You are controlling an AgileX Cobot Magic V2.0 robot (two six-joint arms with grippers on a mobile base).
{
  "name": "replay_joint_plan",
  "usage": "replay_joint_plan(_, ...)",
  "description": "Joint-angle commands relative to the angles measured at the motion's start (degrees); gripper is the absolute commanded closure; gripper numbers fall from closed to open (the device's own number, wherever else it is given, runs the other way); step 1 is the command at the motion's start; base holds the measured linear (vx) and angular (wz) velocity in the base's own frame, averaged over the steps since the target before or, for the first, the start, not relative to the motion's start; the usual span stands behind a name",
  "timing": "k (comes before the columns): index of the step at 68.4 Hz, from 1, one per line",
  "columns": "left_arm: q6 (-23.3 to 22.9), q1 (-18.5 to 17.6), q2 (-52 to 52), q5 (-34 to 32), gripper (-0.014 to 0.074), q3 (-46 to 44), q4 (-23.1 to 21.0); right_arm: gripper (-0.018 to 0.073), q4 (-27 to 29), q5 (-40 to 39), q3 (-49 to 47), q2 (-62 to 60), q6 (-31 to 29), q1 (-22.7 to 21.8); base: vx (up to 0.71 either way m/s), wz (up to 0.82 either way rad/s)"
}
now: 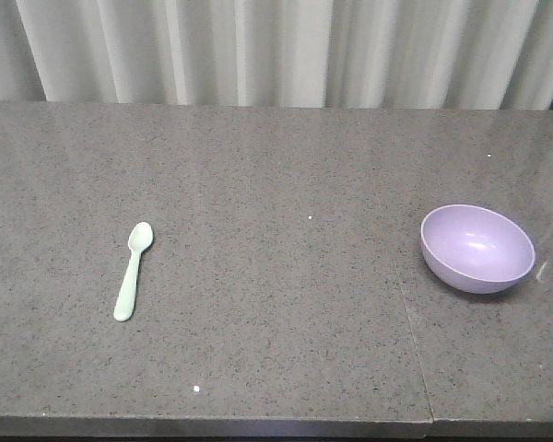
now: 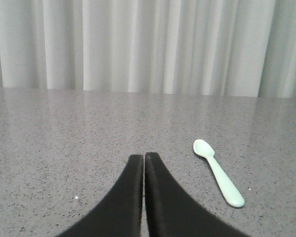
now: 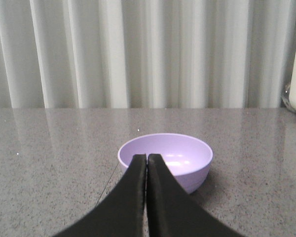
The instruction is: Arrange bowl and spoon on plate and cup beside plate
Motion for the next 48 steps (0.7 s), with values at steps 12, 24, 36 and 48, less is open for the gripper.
replay_joint_plan(12,-4.5,0.0,0.6,-2.3,0.0603,-8.1,-0.6,0.0568,1.1,-1.8,-5.2,1.7,0.0,-0.4,0.00,0.00)
replay_joint_plan(24,-4.4,0.0,11.4,7.0,0.0603,-23.5,-0.5,0.0568,0.1,9.9,-18.4,10.0,-0.3,-0.4,0.00,0.00)
replay_joint_plan(36,-3.6,0.0,28.5,23.8,0.0603,-41.0,-0.5,0.0568,-2.7,22.8,-33.4,21.8,-0.3,-0.4,0.00,0.00)
replay_joint_plan(48,-1.8,0.0,43.4,39.6,0.0603,-55.4,-0.5,0.0568,-2.7,37.0,-46.9,33.8,0.2,-0.4,0.00,0.00)
